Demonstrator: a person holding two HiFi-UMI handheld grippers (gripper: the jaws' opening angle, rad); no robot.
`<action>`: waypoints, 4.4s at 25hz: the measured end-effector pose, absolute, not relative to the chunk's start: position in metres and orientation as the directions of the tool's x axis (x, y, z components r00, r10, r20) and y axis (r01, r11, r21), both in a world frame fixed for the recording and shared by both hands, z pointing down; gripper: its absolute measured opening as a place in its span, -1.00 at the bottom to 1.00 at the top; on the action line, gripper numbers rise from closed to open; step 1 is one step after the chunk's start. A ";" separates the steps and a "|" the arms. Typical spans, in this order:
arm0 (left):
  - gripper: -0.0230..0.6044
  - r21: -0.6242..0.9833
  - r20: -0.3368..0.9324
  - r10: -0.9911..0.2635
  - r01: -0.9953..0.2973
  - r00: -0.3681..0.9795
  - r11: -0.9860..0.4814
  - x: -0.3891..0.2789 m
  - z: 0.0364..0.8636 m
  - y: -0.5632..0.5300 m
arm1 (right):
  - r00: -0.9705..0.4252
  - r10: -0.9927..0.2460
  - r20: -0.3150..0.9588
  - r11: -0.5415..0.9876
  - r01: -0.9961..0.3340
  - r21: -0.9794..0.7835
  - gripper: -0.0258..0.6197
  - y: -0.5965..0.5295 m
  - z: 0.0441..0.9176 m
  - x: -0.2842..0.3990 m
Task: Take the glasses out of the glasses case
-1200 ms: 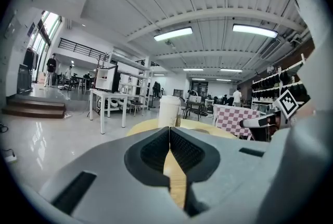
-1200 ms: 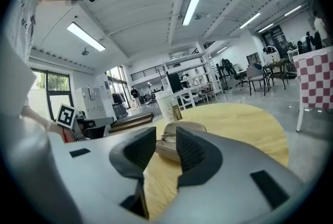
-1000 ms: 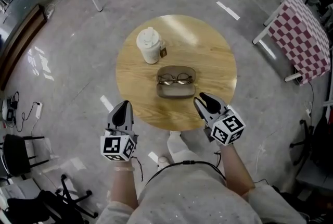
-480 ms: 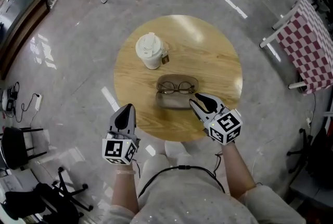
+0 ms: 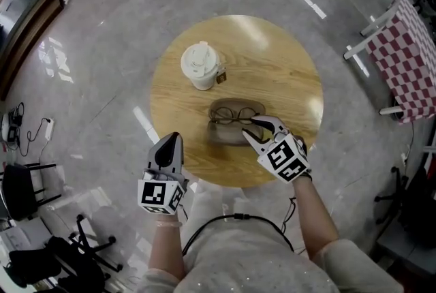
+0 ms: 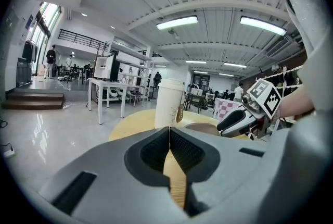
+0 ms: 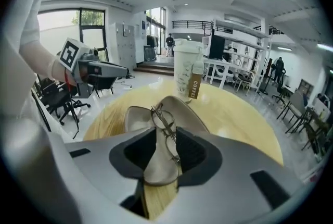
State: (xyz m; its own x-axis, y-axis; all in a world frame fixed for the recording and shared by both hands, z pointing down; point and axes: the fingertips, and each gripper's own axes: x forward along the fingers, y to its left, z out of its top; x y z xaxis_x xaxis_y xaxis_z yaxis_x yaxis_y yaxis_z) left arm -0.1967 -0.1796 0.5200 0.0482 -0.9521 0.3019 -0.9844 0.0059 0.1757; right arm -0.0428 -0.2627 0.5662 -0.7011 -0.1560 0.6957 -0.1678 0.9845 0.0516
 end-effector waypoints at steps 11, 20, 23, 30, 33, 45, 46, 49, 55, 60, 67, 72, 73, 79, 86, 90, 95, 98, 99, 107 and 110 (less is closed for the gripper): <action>-0.91 0.202 0.324 -0.943 -0.979 0.074 -0.007 -0.205 0.536 -0.185 | -0.585 -0.180 0.791 0.978 -0.022 0.206 -0.53 -0.262 0.590 -0.061; -0.91 0.231 0.332 -0.941 -0.973 0.063 0.016 -0.211 0.546 -0.173 | -0.537 -0.192 0.821 0.968 0.032 0.248 -0.59 -0.264 0.601 -0.072; -0.91 0.252 0.328 -0.943 -0.967 0.052 0.034 -0.215 0.546 -0.170 | -0.516 -0.189 0.836 0.965 0.061 0.256 -0.64 -0.266 0.605 -0.075; -0.91 0.253 0.332 -0.943 -0.966 0.042 0.046 -0.218 0.549 -0.166 | -0.493 -0.176 0.852 0.956 0.119 0.267 -0.79 -0.266 0.610 -0.078; -0.91 0.253 0.332 -0.942 -0.966 0.042 0.046 -0.219 0.550 -0.166 | -0.501 -0.182 0.846 0.952 0.127 0.279 -0.83 -0.265 0.608 -0.078; -0.91 0.251 0.320 -0.946 -0.967 0.056 0.028 -0.219 0.544 -0.168 | -0.548 -0.213 0.809 0.946 0.092 0.311 -0.85 -0.259 0.591 -0.076; -0.91 0.251 0.318 -0.946 -0.968 0.058 0.025 -0.219 0.543 -0.169 | -0.553 -0.215 0.805 0.947 0.085 0.311 -0.85 -0.258 0.589 -0.075; -0.91 0.248 0.313 -0.947 -0.969 0.065 0.016 -0.218 0.541 -0.170 | -0.570 -0.221 0.791 0.949 0.061 0.309 -0.85 -0.256 0.583 -0.074; -0.91 0.241 0.300 -0.950 -0.971 0.082 -0.007 -0.217 0.533 -0.175 | -0.602 -0.253 0.758 0.951 -0.009 0.310 -0.85 -0.257 0.568 -0.071; -0.91 0.229 0.285 -0.954 -0.973 0.097 -0.031 -0.217 0.524 -0.182 | -0.628 -0.279 0.727 0.953 -0.085 0.292 -0.85 -0.261 0.554 -0.067; -0.91 0.211 0.261 -0.958 -0.975 0.120 -0.064 -0.212 0.511 -0.192 | -0.657 -0.319 0.683 0.946 -0.180 0.268 -0.85 -0.266 0.536 -0.056; -0.91 0.198 0.244 -0.961 -0.977 0.129 -0.081 -0.211 0.500 -0.196 | -0.676 -0.347 0.650 0.938 -0.240 0.250 -0.85 -0.269 0.523 -0.050; -0.91 0.197 0.242 -0.962 -0.977 0.130 -0.083 -0.211 0.498 -0.197 | -0.680 -0.354 0.642 0.935 -0.253 0.248 -0.85 -0.270 0.521 -0.049; -0.91 0.181 0.229 -0.964 -0.979 0.138 -0.097 -0.212 0.488 -0.199 | -0.699 -0.396 0.596 0.917 -0.331 0.221 -0.85 -0.273 0.508 -0.042; -0.91 0.167 0.220 -0.965 -0.980 0.141 -0.105 -0.215 0.479 -0.200 | -0.710 -0.425 0.561 0.900 -0.398 0.178 -0.85 -0.272 0.500 -0.032; -0.91 0.161 0.213 -0.966 -0.981 0.144 -0.111 -0.216 0.476 -0.202 | -0.712 -0.447 0.541 0.887 -0.429 0.168 -0.85 -0.274 0.494 -0.027; -0.91 0.153 0.197 -0.969 -0.981 0.150 -0.120 -0.216 0.467 -0.207 | -0.714 -0.476 0.513 0.869 -0.472 0.149 -0.85 -0.280 0.484 -0.020; -0.91 0.148 0.188 -0.970 -0.981 0.153 -0.126 -0.217 0.462 -0.209 | -0.717 -0.494 0.492 0.857 -0.499 0.132 -0.85 -0.283 0.478 -0.018; -0.91 0.146 0.186 -0.970 -0.981 0.154 -0.127 -0.217 0.461 -0.210 | -0.718 -0.500 0.485 0.852 -0.507 0.128 -0.85 -0.284 0.476 -0.017; -0.91 0.134 0.169 -0.974 -0.982 0.153 -0.131 -0.217 0.452 -0.214 | -0.720 -0.541 0.435 0.820 -0.566 0.083 -0.85 -0.293 0.466 -0.003; -0.91 0.130 0.162 -0.975 -0.983 0.152 -0.132 -0.220 0.448 -0.215 | -0.719 -0.555 0.418 0.808 -0.585 0.068 -0.85 -0.295 0.461 -0.001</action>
State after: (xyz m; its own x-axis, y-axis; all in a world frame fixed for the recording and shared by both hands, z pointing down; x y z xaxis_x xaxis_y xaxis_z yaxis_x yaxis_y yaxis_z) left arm -0.2197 -0.2153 0.4477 0.1523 -0.9750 0.1619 -0.9827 -0.1319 0.1303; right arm -0.0007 -0.2951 0.4608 -0.7191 -0.5549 0.4182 -0.5846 0.8085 0.0675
